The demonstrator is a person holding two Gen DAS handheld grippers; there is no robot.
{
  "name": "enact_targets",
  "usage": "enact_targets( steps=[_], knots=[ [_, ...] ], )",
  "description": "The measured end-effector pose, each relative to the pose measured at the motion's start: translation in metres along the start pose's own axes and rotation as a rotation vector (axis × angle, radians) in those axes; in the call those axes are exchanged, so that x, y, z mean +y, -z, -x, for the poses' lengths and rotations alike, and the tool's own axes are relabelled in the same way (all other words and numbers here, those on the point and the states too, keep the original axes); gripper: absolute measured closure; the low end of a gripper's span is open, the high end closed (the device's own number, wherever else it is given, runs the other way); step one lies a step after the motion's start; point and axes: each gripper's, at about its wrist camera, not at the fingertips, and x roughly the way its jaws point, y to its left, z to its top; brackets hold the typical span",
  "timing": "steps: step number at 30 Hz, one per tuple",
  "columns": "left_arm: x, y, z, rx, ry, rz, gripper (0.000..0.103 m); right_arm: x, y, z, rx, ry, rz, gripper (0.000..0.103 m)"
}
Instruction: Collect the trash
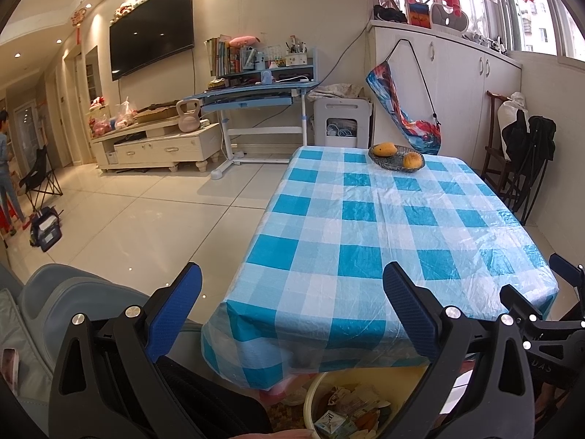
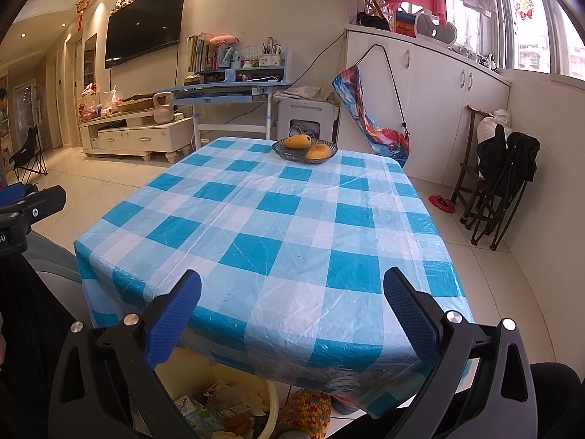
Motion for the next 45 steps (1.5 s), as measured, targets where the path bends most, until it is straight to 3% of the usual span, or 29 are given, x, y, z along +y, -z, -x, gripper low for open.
enact_targets(
  steps=[25,36,40,45],
  knots=[
    [-0.001,0.002,-0.001,0.011,0.017,0.004,0.007,0.0,0.001,-0.004,0.009,0.002,-0.005,0.007],
    [-0.004,-0.013,0.007,0.001,0.067,0.019,0.007,-0.027,-0.011,-0.006,0.017,0.002,-0.028,0.007],
    [-0.012,-0.033,-0.012,0.086,0.144,-0.006,0.007,-0.045,-0.03,-0.018,0.012,0.026,0.01,0.007],
    [-0.007,-0.042,-0.049,0.174,0.134,0.012,0.007,-0.07,-0.057,-0.04,-0.001,0.082,0.075,0.007]
  ],
)
